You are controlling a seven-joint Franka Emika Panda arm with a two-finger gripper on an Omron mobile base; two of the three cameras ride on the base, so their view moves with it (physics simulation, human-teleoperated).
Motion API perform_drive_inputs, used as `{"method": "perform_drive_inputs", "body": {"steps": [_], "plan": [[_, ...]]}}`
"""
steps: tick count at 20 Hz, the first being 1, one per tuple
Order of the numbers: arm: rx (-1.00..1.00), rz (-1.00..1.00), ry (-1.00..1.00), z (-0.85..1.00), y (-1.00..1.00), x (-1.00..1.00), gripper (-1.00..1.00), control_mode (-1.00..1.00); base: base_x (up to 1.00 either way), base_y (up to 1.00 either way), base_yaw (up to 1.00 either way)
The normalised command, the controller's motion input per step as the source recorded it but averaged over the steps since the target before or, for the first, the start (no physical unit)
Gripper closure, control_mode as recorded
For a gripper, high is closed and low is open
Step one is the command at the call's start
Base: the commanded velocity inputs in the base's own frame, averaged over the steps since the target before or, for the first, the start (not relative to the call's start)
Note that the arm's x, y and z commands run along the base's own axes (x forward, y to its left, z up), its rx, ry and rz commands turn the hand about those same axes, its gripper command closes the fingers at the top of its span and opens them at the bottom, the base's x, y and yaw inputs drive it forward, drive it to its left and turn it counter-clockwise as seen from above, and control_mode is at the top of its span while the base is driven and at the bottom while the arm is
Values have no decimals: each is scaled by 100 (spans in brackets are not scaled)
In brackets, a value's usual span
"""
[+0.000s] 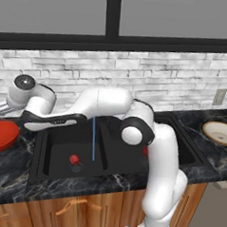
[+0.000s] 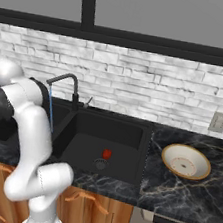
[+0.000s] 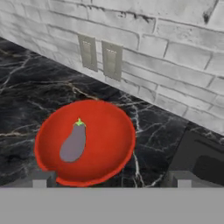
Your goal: Pick the bell peppers from the sink and place them in one bowl. Place the eggplant in the other bowl. Then turn off the sink faucet.
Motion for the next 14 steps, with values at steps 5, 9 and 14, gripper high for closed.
{"method": "perform_drive_inputs", "body": {"steps": [5, 9, 14], "plan": [[3, -12, 1, -26, -53, -36, -100, -100, 0, 0, 0], [1, -17, 4, -26, -46, -13, -100, -100, 0, 0, 0], [2, -15, 7, -22, -63, -13, -100, -100, 0, 0, 0]]}}
